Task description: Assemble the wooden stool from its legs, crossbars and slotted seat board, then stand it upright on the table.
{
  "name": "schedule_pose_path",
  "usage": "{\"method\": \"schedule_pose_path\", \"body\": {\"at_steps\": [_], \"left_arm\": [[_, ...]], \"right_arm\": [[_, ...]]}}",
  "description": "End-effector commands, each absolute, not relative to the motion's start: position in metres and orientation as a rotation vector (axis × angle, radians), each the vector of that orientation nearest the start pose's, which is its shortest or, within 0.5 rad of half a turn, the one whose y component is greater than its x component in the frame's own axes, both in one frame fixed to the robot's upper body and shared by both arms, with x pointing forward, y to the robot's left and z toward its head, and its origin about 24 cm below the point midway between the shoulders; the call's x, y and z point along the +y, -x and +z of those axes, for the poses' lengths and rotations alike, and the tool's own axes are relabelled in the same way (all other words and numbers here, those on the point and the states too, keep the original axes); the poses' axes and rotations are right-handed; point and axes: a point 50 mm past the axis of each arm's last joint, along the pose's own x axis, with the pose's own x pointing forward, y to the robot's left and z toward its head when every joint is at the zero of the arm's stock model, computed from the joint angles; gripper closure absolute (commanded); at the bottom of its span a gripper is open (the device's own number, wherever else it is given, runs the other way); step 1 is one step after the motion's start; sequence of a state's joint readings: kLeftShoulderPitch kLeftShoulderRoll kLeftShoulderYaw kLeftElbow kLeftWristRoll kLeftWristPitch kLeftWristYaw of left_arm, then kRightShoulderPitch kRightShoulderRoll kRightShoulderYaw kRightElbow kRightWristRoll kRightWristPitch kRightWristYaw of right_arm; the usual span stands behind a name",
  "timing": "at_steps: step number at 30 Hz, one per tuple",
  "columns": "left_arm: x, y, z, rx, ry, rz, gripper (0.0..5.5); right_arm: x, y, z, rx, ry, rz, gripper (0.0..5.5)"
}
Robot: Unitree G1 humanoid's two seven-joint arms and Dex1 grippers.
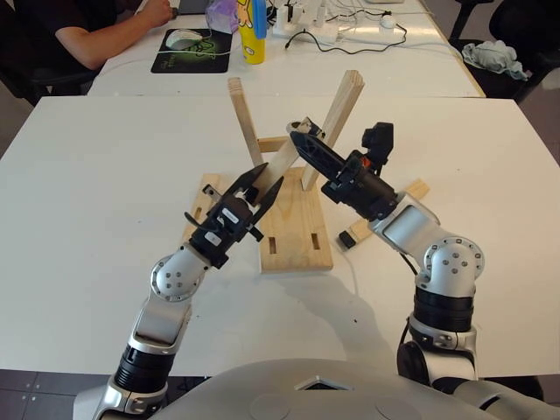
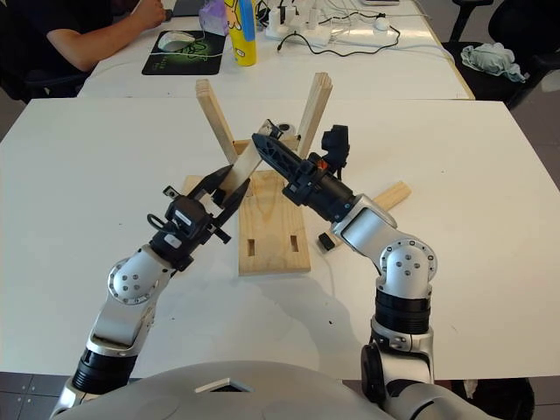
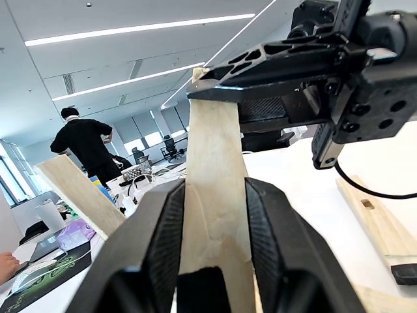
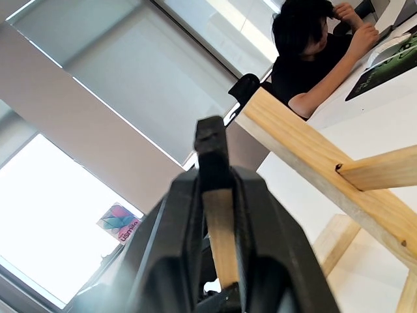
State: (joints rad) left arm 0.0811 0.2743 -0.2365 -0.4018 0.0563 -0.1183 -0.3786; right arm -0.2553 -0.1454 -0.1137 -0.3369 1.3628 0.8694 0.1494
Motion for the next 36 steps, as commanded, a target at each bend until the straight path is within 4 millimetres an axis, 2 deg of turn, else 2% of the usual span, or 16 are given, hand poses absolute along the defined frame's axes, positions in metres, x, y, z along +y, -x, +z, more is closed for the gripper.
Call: {"method": "schedule_pose_path", "body": {"at_steps": [1,8,11,17,20,22,24,31,36], "left_arm": [[0.110,-0.213,0.104,-0.297,-0.281,-0.653,3.45],[0.111,-0.206,0.111,-0.339,-0.197,-0.678,2.44],[0.112,-0.203,0.113,-0.355,-0.210,-0.698,2.42],[0.116,-0.203,0.114,-0.363,-0.212,-0.689,2.42],[0.119,-0.204,0.113,-0.362,-0.225,-0.665,2.42],[0.120,-0.204,0.111,-0.356,-0.233,-0.650,2.42],[0.119,-0.205,0.110,-0.351,-0.240,-0.652,2.42],[0.116,-0.205,0.108,-0.342,-0.244,-0.664,2.42],[0.116,-0.207,0.108,-0.339,-0.251,-0.666,2.42]], "right_arm": [[-0.102,-0.249,0.151,0.183,-0.881,0.959,5.07],[-0.108,-0.253,0.134,0.212,-0.759,0.854,5.07],[-0.119,-0.253,0.128,0.220,-0.730,0.813,5.07],[-0.169,-0.241,0.118,0.278,-0.632,0.704,5.07],[-0.203,-0.240,0.116,0.286,-0.573,0.577,5.07],[-0.217,-0.242,0.116,0.269,-0.538,0.491,5.07],[-0.220,-0.242,0.115,0.250,-0.528,0.433,5.07],[-0.211,-0.244,0.098,0.227,-0.477,0.288,5.07],[-0.197,-0.245,0.091,0.218,-0.401,0.300,5.07]]}}
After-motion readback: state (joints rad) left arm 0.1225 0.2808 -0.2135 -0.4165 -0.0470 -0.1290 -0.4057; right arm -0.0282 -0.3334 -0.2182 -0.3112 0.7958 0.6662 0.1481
